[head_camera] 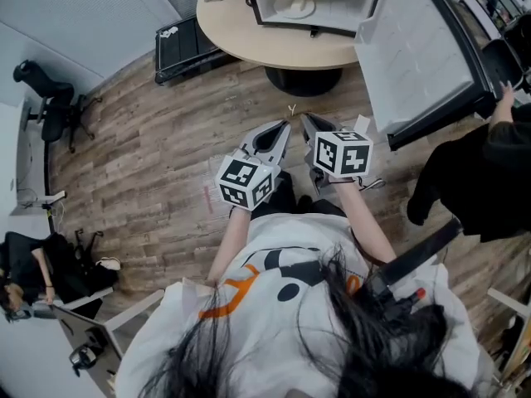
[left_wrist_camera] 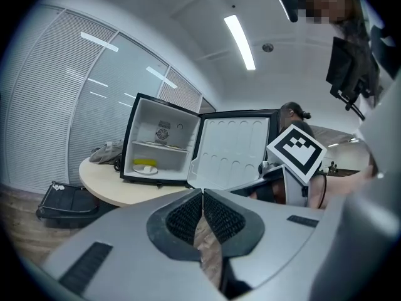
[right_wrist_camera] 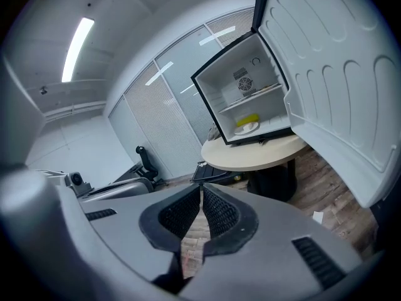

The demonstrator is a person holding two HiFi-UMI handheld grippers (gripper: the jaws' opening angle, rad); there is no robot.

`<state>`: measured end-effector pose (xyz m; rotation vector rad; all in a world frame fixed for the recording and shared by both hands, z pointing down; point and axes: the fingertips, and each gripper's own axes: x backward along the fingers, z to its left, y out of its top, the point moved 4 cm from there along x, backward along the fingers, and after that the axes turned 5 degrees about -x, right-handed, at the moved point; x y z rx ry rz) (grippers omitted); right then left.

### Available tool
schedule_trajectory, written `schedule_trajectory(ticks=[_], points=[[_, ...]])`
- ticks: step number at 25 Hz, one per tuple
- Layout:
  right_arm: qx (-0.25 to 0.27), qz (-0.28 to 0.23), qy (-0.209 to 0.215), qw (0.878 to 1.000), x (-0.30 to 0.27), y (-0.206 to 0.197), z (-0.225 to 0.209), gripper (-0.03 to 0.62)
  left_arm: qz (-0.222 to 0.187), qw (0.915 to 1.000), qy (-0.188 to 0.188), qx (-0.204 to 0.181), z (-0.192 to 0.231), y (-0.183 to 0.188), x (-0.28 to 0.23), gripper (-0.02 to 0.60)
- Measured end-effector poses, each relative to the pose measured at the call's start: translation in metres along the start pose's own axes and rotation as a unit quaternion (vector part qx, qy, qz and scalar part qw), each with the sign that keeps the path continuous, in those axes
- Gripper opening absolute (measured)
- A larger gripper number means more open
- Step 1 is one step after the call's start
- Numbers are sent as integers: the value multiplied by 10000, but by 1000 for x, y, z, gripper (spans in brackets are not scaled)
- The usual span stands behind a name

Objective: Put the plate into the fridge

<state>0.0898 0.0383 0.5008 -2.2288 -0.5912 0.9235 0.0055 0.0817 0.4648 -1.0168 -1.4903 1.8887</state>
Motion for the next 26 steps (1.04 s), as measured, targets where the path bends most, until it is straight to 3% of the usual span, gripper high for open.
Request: schedule_trajectory(ticks=[26], points=[[-184, -39, -138, 9997, -10, 12, -22, 29, 75, 9998, -189, -55, 5, 2, -24, 12]])
